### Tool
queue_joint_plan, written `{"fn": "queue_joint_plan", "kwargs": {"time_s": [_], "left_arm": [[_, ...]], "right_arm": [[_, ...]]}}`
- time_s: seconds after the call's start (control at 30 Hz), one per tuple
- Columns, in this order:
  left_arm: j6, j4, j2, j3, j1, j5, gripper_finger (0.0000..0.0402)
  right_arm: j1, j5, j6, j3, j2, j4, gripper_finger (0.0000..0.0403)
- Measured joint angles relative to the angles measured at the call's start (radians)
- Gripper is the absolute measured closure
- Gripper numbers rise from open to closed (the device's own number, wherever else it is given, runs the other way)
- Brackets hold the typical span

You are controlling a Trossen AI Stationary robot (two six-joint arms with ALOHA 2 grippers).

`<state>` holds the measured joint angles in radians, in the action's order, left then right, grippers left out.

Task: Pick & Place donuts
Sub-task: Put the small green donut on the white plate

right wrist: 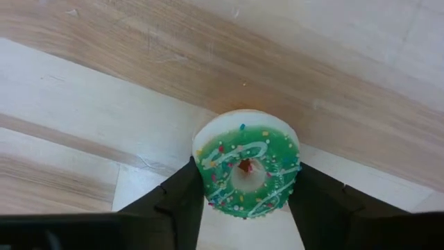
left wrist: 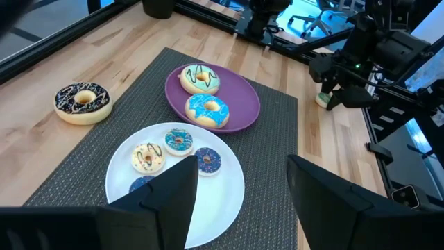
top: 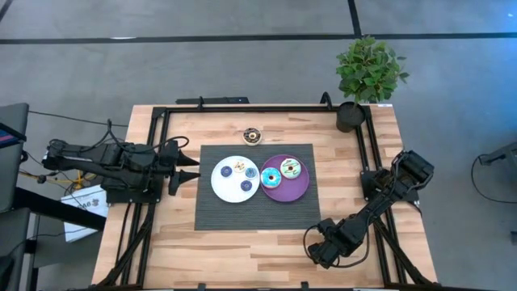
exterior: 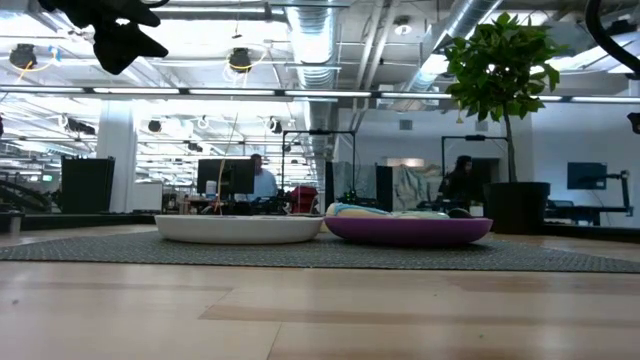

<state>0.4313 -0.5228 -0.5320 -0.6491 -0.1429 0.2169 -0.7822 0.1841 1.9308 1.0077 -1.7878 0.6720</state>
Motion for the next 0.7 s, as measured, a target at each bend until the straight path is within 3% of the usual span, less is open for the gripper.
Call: {"fn": "queue_joint_plan", "kwargs": {"time_s": [0.7], "left_arm": [[0.0, -0.001, 0.0, 0.0, 0.0, 0.0, 0.019]], "right_arm": [[-0.002, -0.007, -0.011, 0.005, 0.0, -0.001, 0.023]]}}
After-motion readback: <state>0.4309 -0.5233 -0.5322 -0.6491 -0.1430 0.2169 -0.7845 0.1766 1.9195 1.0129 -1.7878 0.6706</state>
